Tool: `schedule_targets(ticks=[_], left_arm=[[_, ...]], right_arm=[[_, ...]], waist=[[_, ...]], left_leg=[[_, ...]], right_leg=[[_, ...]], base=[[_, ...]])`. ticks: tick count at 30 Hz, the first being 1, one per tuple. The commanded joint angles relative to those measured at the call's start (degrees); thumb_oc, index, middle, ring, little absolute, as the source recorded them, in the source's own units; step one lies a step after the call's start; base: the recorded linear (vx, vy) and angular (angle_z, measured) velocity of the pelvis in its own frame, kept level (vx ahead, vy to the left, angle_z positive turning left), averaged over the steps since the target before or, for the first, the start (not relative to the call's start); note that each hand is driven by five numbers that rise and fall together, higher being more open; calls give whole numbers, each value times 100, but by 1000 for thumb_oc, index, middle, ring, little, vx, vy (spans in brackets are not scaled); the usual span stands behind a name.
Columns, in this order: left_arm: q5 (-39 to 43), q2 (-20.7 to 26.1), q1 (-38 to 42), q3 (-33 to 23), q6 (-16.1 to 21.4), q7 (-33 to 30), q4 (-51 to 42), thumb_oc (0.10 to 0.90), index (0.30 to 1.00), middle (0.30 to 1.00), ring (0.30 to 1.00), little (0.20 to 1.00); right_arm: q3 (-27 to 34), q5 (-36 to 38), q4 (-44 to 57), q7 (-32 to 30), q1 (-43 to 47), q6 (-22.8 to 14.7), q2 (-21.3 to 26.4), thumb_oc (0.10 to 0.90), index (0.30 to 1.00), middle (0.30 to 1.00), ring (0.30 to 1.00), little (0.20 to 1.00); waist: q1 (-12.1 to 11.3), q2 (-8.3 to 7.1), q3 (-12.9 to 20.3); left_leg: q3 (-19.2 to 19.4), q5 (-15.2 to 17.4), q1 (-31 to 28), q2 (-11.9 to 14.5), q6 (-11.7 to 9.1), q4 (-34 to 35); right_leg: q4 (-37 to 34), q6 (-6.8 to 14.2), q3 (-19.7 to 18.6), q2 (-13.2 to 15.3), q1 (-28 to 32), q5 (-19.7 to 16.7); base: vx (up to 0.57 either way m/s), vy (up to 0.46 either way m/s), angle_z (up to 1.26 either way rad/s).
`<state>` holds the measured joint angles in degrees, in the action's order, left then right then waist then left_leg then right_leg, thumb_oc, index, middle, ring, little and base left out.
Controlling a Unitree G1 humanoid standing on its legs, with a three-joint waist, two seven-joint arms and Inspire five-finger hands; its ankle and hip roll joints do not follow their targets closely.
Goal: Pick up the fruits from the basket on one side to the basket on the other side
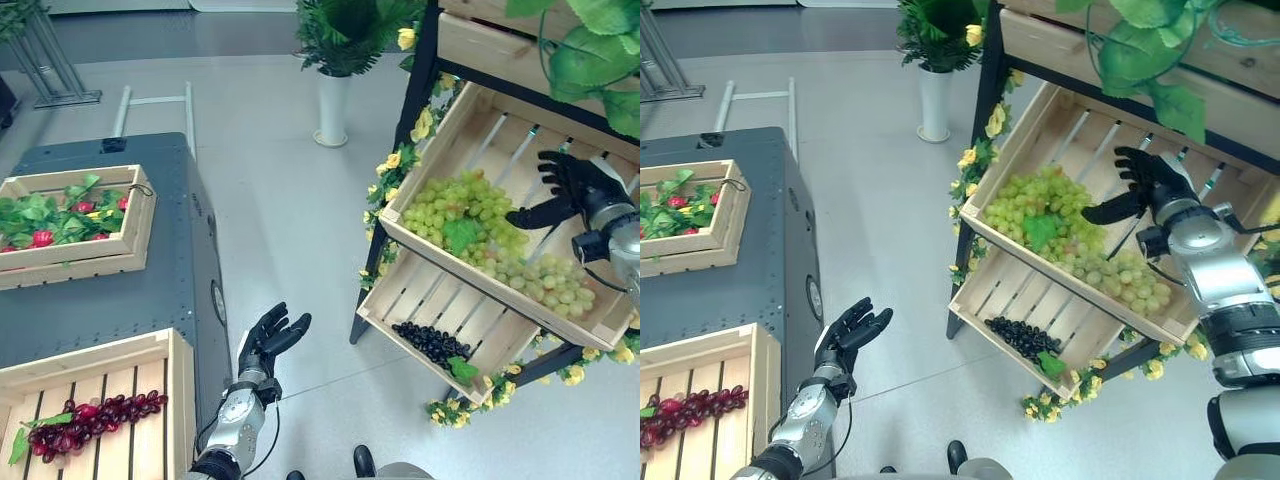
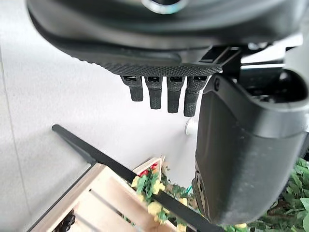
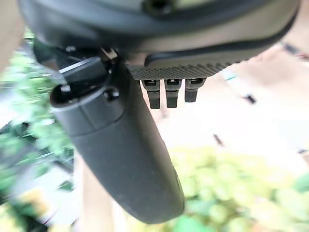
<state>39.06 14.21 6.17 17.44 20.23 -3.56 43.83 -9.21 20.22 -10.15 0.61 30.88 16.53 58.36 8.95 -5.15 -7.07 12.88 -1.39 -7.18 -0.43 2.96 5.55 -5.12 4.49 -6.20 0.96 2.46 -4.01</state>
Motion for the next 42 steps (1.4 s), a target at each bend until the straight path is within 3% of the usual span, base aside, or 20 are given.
schedule_targets(ticks=[1, 5, 7, 10, 14, 21, 26, 29, 35, 39, 42], left_arm=[[-54, 25, 274, -86, 664, 162, -260, 800, 900, 900, 900, 900], [-78, 9, 267, -206, 669, 126, -286, 800, 900, 900, 900, 900], [-116, -35, 260, -252, 683, 3, -328, 800, 900, 900, 900, 900], [-100, -77, 232, -242, 739, -58, -322, 800, 900, 900, 900, 900], [-172, -156, 65, -269, 894, -111, -365, 800, 900, 900, 900, 900], [-517, -37, -45, -378, 1260, -415, -553, 800, 900, 900, 900, 900], [-1387, 248, -138, -419, 1360, -719, -1120, 800, 900, 900, 900, 900], [-1786, 611, -216, -489, 1220, -811, -1544, 800, 900, 900, 900, 900], [-2466, 1185, -228, -711, 1138, -1400, -1857, 800, 900, 900, 900, 900], [-3308, 1731, -297, -924, 996, -2105, -1856, 800, 900, 900, 900, 900], [-4058, 2255, -295, -996, 629, -2431, -1704, 800, 900, 900, 900, 900]], right_arm=[[709, -267, 1140, -238, -140, -928, 68, 800, 900, 900, 900, 900], [1037, -391, 2218, -12, -863, -1150, -363, 800, 900, 900, 900, 900], [1129, -685, 2701, 73, -1232, -1572, -680, 800, 900, 900, 900, 900], [1126, -931, 3043, 168, -1426, -1835, -842, 800, 900, 900, 900, 900], [844, -873, 3626, 795, -1747, -2018, -1125, 800, 900, 900, 900, 900], [149, -158, 3904, 1555, -1964, -2103, -1522, 800, 900, 900, 900, 900], [-605, -54, 3688, 1814, -2007, -2091, -1997, 800, 900, 900, 900, 900], [-1075, -70, 3380, 1721, -2004, -2170, -2223, 800, 900, 900, 900, 900], [-1534, -78, 2685, 1526, -2052, -2166, -2446, 800, 900, 900, 900, 900], [-1768, -157, 2027, 1388, -2211, -2088, -2503, 800, 900, 900, 900, 900], [-1931, -177, 1336, 1232, -2215, -2021, -2501, 800, 900, 900, 900, 900]], waist=[[-85, -11, 440], [-27, 46, 425], [9, 95, 413], [20, 128, 410], [-19, 184, 375], [-174, 206, 331], [-431, 269, 266], [-649, 341, 189], [-867, 438, 114], [-1020, 500, 85], [-1147, 557, 5]], left_leg=[[-227, 564, -53, -141, -16, -55], [-175, 588, -72, -125, -8, -55], [-127, 602, -90, -120, 0, -55], [-97, 608, -94, -119, 5, -55], [-108, 603, -81, -131, 10, -55], [-191, 558, -54, -147, -5, -55], [-403, 489, 20, -189, -10, -55], [-606, 413, 100, -227, -14, -55], [-881, 323, 211, -280, -13, -55], [-1075, 245, 264, -318, -31, -55], [-1200, 233, 386, -349, -59, -230]], right_leg=[[12, -189, 92, -203, 40, -73], [12, -187, 47, -205, 39, -58], [12, -173, 25, -202, 42, -48], [12, -165, 21, -199, 35, -42], [12, -164, 26, -195, 27, -28], [12, -179, 170, -148, 44, -6], [12, -209, 370, -96, 52, 18], [12, -239, 554, -51, 52, 51], [12, -273, 811, -9, 49, 129], [19, -301, 1025, 35, 75, 185], [161, -345, 1216, 94, 20, 285]], base=[[0, 0, 0], [-1, -6, -2], [-2, -15, -7], [-6, -15, -8], [-12, -17, -4], [-9, -34, 2], [-17, -37, 16], [-36, -31, 32], [-21, -21, 26], [12, -15, 25], [5, 8, 21]])
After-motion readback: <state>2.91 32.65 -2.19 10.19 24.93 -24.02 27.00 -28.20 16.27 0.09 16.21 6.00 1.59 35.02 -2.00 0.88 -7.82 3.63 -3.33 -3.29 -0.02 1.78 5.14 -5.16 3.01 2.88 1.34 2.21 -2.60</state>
